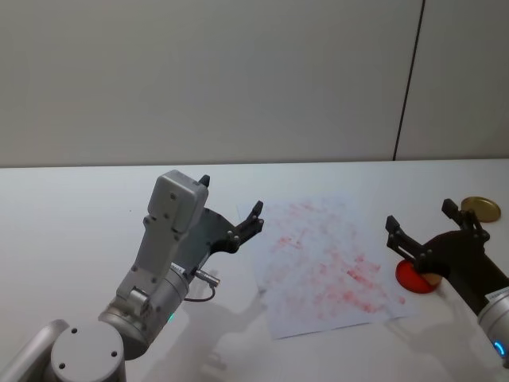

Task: Use the one hand to pick up the stamp and affix it onto the A4 paper.

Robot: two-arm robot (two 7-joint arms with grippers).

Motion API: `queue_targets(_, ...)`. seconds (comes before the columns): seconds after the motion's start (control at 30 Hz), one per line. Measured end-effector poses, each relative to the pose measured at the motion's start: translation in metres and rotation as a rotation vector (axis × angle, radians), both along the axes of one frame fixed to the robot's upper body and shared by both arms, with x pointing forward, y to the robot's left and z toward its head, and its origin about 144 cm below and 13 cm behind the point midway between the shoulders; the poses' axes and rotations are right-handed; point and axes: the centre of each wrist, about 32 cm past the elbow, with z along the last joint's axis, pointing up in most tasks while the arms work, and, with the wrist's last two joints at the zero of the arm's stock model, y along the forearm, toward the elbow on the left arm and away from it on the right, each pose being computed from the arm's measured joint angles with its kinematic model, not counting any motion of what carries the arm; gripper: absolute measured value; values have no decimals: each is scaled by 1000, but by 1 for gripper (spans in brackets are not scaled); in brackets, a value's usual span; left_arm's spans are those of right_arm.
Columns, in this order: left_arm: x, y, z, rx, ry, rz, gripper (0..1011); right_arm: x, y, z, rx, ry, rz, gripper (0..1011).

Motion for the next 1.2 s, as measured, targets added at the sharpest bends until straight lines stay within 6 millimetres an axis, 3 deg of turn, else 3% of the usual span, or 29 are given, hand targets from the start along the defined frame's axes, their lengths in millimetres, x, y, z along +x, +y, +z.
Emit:
queue_targets(0.3, 0, 0, 0, 0, 0, 0, 993, 2, -5, -1, -1, 19, 0, 1001)
queue_targets(1.2, 0, 0, 0, 0, 0, 0, 993, 26, -50, -21, -28, 161, 59, 1001)
